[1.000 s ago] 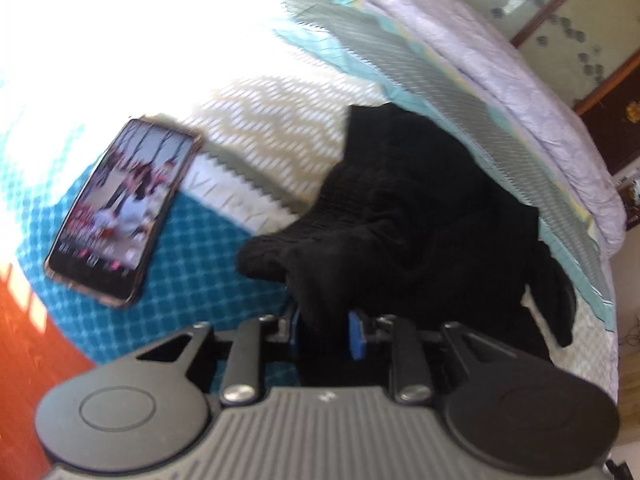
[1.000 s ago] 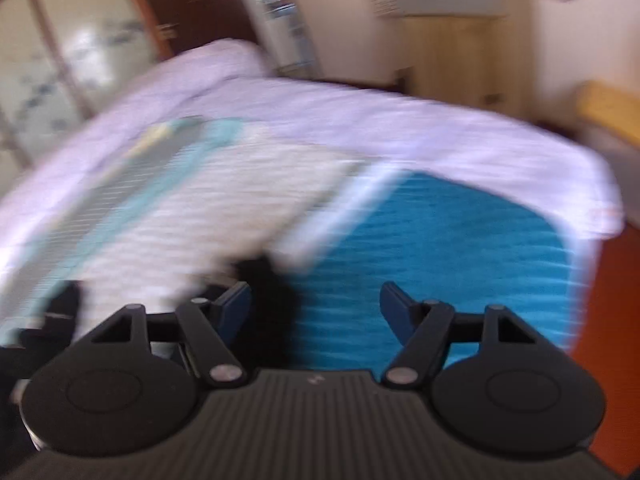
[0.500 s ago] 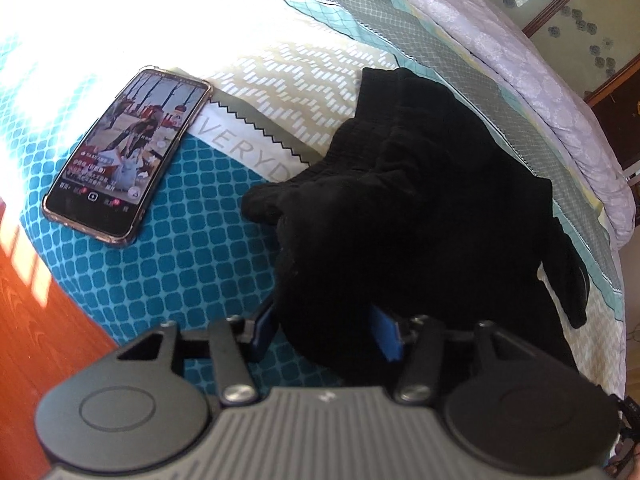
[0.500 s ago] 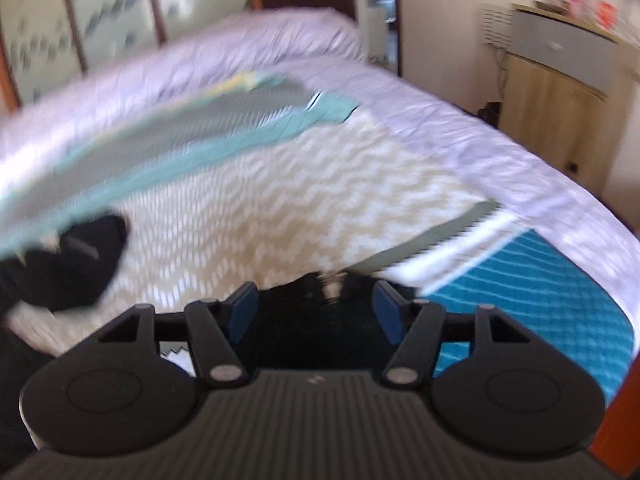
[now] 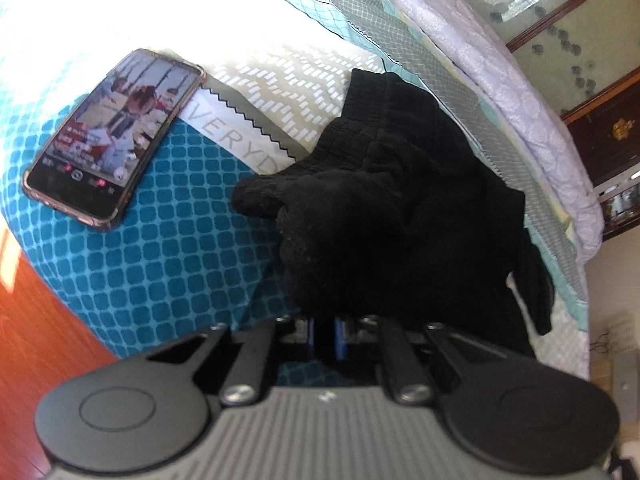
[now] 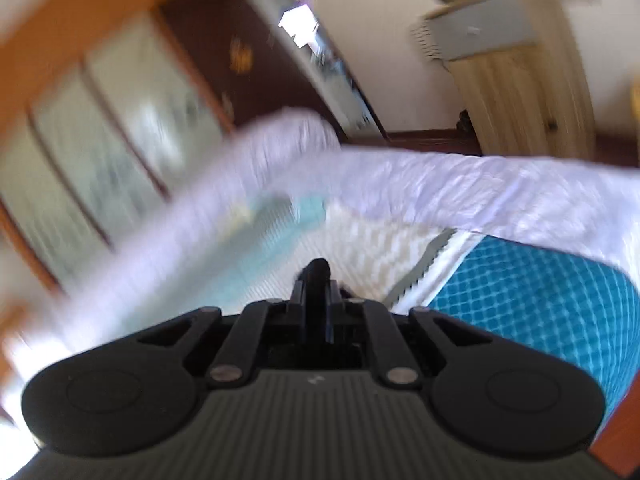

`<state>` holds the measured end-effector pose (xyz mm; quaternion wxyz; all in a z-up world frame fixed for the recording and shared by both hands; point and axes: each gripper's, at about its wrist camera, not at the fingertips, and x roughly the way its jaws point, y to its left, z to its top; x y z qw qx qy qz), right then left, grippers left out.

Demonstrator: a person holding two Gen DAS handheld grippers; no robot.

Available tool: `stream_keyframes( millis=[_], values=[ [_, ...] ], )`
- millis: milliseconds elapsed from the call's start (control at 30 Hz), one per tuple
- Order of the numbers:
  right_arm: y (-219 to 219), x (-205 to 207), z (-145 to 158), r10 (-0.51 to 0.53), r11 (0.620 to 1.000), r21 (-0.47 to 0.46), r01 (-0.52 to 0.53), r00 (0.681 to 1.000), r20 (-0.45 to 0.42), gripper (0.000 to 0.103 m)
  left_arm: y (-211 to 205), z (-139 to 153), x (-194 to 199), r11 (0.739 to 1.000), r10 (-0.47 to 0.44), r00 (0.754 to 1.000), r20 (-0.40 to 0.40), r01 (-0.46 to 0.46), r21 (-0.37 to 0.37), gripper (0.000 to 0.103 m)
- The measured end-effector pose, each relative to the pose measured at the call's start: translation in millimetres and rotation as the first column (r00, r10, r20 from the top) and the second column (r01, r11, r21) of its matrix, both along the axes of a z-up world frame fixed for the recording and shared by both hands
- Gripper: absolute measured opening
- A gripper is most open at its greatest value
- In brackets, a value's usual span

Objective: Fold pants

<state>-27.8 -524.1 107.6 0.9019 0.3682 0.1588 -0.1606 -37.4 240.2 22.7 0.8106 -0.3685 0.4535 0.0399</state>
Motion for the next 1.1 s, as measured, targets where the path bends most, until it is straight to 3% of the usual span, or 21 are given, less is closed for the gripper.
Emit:
stream_keyframes(
  millis=[33, 100, 200, 300, 400, 500, 533, 600, 633, 700, 800, 900, 933, 1000, 1067, 1100],
  values=[
    [-12.7, -9.2, -4.8, -0.041, 0.998, 0.057, 0.039, 0.999, 0.019, 0.011, 1.0, -0.2, 2.0, 0.999, -0.005, 1.0, 0.001, 0.006, -0.031, 0.008],
    [-28.4, -15.0, -19.7, -0.083, 0.988, 0.129, 0.086, 0.996, -0.026, 0.011, 0.9, 4.9, 10.7, 0.999, -0.018, 1.0, 0.012, 0.019, -0.049, 0.008],
    [-29.3, 31.0, -29.3, -0.063, 0.983, 0.165, 0.077, 0.994, -0.088, 0.011, 4.5, 27.3, 30.6, 0.998, -0.009, 0.997, 0.071, 0.014, -0.066, 0.007],
    [-23.4, 94.1, -25.1, -0.032, 0.969, 0.242, 0.044, 0.998, -0.05, 0.011, 6.9, 67.4, 54.9, 1.0, 0.0, 0.987, 0.16, 0.005, -0.03, 0.007],
    [-19.3, 148.3, -6.1, -0.027, 0.953, 0.303, 0.025, 1.0, 0.002, 0.011, 13.5, 113.7, 65.2, 0.999, 0.012, 0.965, 0.261, -0.001, -0.044, 0.007],
    [-22.4, 105.6, 28.8, -0.027, 0.937, 0.348, -0.019, 0.992, 0.127, 0.011, 14.5, 149.5, 55.5, 1.0, -0.012, 0.936, 0.353, 0.015, -0.004, 0.007],
    [-23.8, 111.6, 37.4, -0.025, 0.938, 0.345, -0.032, 0.987, 0.159, 0.011, 16.1, 153.9, 49.7, 1.0, -0.015, 0.931, 0.365, 0.015, 0.004, 0.007],
    [-25.8, 60.2, 43.5, -0.016, 0.941, 0.335, -0.052, 0.98, 0.199, 0.011, 22.1, 148.8, 34.5, 1.0, -0.014, 0.933, 0.359, 0.014, 0.003, 0.007],
    [-28.8, 57.7, 39.6, -0.011, 0.939, 0.338, -0.061, 0.979, 0.205, 0.011, 24.3, 140.2, 27.6, 1.0, -0.011, 0.941, 0.337, 0.012, 0.001, 0.007],
    [-30.1, 9.2, 18.7, -0.001, 0.93, 0.363, -0.065, 0.984, 0.179, 0.011, 24.6, 110.9, 14.4, 1.0, -0.009, 0.966, 0.259, 0.009, 0.001, 0.007],
    [-31.6, -41.2, -32.1, -0.007, 0.917, 0.4, -0.01, 0.999, 0.04, 0.012, 21.8, 48.3, -0.6, 1.0, -0.005, 0.996, 0.089, 0.004, 0.004, 0.007],
    [-35.7, -80.5, -86.1, -0.048, 0.897, 0.432, 0.093, 0.992, -0.115, 0.012, 19.2, -10.5, -18.4, 1.0, -0.004, 0.997, -0.075, 0.005, 0.013, 0.009],
    [-37.4, -91.6, -100.1, -0.073, 0.882, 0.452, 0.135, 0.986, -0.151, 0.013, 18.7, -24.0, -23.4, 1.0, 0.007, 0.992, -0.126, -0.004, 0.021, 0.015],
    [-38.3, -110.7, -113.2, -0.142, 0.867, 0.447, 0.222, 0.968, -0.207, 0.014, 27.2, -27.9, -33.9, 0.999, 0.031, 0.994, -0.105, -0.034, -0.027, 0.019],
    [-45.6, -127.2, -110.8, -0.245, 0.833, 0.462, 0.305, 0.951, -0.187, 0.016, 38.6, -13.0, -40.7, 0.997, 0.053, 0.994, -0.098, -0.058, -0.044, 0.035],
    [-50.3, -132.0, -102.9, -0.311, 0.814, 0.452, 0.364, 0.931, -0.19, 0.024, 45.0, -3.4, -45.6, 0.996, 0.064, 0.996, -0.063, -0.067, -0.051, 0.035]
  ],
)
